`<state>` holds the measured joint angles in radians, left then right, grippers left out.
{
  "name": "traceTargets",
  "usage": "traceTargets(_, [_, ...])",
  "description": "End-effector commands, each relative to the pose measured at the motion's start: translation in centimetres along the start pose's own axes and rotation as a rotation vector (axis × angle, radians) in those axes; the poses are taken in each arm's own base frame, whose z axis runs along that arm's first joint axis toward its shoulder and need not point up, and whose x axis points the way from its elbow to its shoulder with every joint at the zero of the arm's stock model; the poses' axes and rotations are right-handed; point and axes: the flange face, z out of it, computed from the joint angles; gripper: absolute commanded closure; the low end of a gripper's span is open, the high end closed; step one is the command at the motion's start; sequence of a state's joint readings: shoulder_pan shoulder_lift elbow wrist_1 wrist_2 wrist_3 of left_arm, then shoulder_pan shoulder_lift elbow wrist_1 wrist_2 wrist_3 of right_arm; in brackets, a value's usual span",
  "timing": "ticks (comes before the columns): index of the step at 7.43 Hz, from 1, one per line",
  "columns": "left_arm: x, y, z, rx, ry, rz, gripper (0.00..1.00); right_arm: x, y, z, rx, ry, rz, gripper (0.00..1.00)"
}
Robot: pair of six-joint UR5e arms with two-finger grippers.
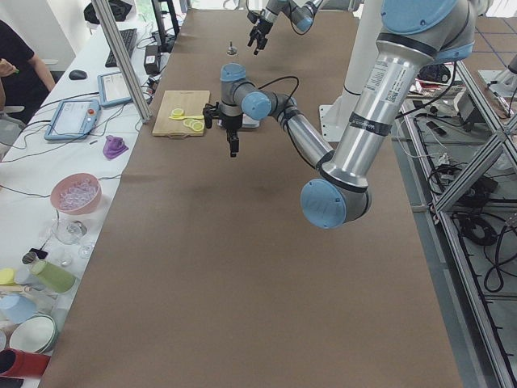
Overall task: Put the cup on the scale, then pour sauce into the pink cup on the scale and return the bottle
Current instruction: 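Move the right gripper to the glass sauce bottle and grasp it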
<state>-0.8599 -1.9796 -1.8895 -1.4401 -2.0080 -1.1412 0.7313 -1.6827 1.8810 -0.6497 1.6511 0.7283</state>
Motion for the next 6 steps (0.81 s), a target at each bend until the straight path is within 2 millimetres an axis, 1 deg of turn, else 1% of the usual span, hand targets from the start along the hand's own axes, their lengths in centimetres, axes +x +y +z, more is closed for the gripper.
traceTargets(1, [0.0,0.0,0.1,-0.001,0.0,0.001,0.01,-1.1,-1.2,1.1,0.08,0.046,-0.009,0.01])
traceTargets(2, [0.0,0.0,0.1,-0.001,0.0,-0.001,0.01,-1.5,-1.0,2.1,0.114,0.082,-0.012,0.01])
traceTargets(3, [0.0,0.0,0.1,0.001,-0.001,-0.001,0.01,-2.0,0.2,3.7,0.154,0.058,0.048,0.01])
traceTargets(4, [0.0,-0.1,0.4,-0.003,-0.005,-0.004,0.01,-1.5,1.3,5.6,0.21,0.028,0.063,0.02])
traceTargets(5, [-0.2,-0.3,0.8,-0.007,-0.014,-0.007,0.01,-0.3,2.4,6.3,0.238,0.01,0.067,0.02])
traceTargets(6, [-0.2,-0.3,0.9,-0.007,-0.014,-0.008,0.01,0.3,2.8,6.3,0.255,0.018,0.06,0.02])
